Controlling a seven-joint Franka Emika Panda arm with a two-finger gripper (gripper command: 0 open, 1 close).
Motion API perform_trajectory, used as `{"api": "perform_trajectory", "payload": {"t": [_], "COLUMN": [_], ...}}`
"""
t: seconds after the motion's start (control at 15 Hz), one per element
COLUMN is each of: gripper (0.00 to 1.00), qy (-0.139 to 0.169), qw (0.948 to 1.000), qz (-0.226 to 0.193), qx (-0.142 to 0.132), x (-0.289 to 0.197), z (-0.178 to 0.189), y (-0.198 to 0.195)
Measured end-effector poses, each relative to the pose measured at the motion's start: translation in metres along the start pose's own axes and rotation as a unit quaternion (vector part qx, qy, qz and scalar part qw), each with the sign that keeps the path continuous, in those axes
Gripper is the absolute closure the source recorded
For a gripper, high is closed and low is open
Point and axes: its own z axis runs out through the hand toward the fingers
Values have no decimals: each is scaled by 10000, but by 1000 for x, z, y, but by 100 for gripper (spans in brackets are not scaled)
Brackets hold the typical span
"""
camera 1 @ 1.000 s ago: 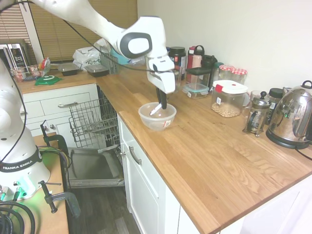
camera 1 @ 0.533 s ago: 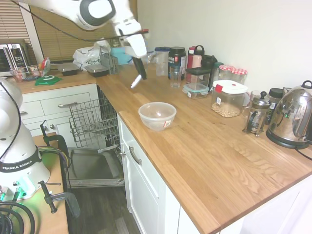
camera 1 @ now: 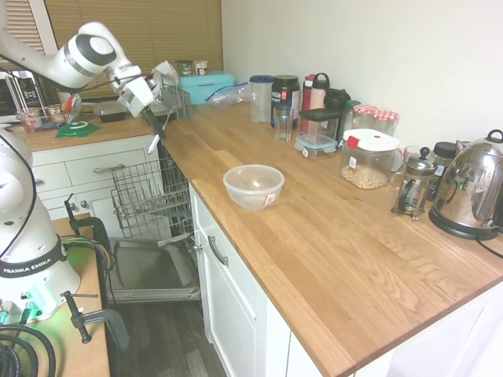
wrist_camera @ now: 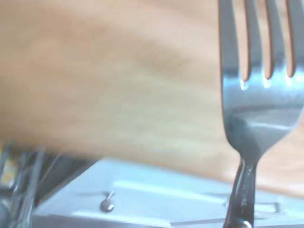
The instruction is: Put the fork in the dishwasher
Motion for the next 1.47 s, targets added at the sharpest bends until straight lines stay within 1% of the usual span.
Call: {"api": "perform_trajectory", "payload": {"t": [0.13, 0.27, 0.33, 0.47, 0.6, 0.73, 0.87, 1.0, 1.13, 1.27, 1.33, 1.47], "gripper": [100, 100, 100, 100, 100, 100, 100, 100, 100, 100, 0, 0], "qy": [87, 135, 138, 145, 213, 231, 173, 65, 70, 43, -3, -129], "qw": [9996, 9988, 9984, 9968, 9941, 9915, 9900, 9895, 9901, 9909, 9909, 9909], "qz": [-221, -407, -482, -671, -894, -1064, -1153, -1197, -1180, -1104, -1066, -980], "qx": [-122, -232, -266, -405, -580, -710, -794, -805, -763, -771, -818, -911], "x": [-36, -66, -78, -99, -115, -134, -151, -183, -208, -213, -210, -204], "z": [14, 19, 19, 27, 47, 76, 101, 115, 116, 110, 110, 112], "y": [-25, -42, -45, -41, -34, -41, -68, -104, -136, -155, -161, -168]}}
